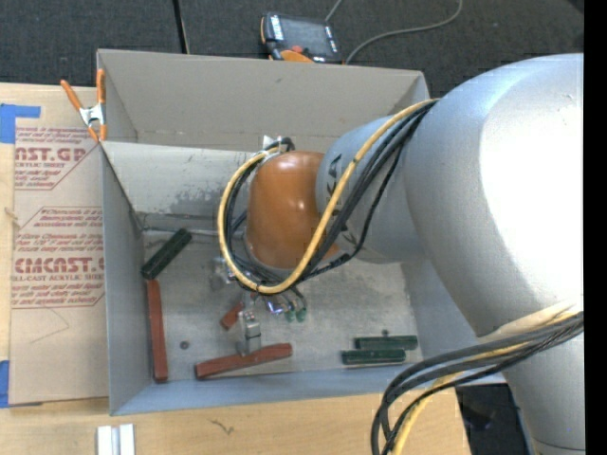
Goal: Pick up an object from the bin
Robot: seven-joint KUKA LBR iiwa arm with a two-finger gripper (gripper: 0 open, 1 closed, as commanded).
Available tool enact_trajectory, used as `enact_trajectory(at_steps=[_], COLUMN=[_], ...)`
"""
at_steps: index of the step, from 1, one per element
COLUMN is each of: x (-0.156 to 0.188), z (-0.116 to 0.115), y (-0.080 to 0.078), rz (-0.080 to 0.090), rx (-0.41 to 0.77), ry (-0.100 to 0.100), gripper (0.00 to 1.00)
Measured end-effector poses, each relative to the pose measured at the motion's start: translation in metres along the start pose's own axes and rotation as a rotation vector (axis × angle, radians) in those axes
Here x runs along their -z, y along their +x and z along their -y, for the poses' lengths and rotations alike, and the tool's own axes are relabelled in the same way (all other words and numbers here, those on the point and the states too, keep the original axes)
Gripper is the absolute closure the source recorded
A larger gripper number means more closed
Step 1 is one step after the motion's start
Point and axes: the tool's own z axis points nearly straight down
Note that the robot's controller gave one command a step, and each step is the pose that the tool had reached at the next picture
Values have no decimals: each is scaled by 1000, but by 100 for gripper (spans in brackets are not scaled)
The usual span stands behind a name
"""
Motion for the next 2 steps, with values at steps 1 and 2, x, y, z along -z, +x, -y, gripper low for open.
enact_trajectory(at_steps=[1,2], x=[1,158], z=[2,14], y=[1,18], rz=[-1,6], rx=[-4,45], ry=[2,3], gripper=[100,100])
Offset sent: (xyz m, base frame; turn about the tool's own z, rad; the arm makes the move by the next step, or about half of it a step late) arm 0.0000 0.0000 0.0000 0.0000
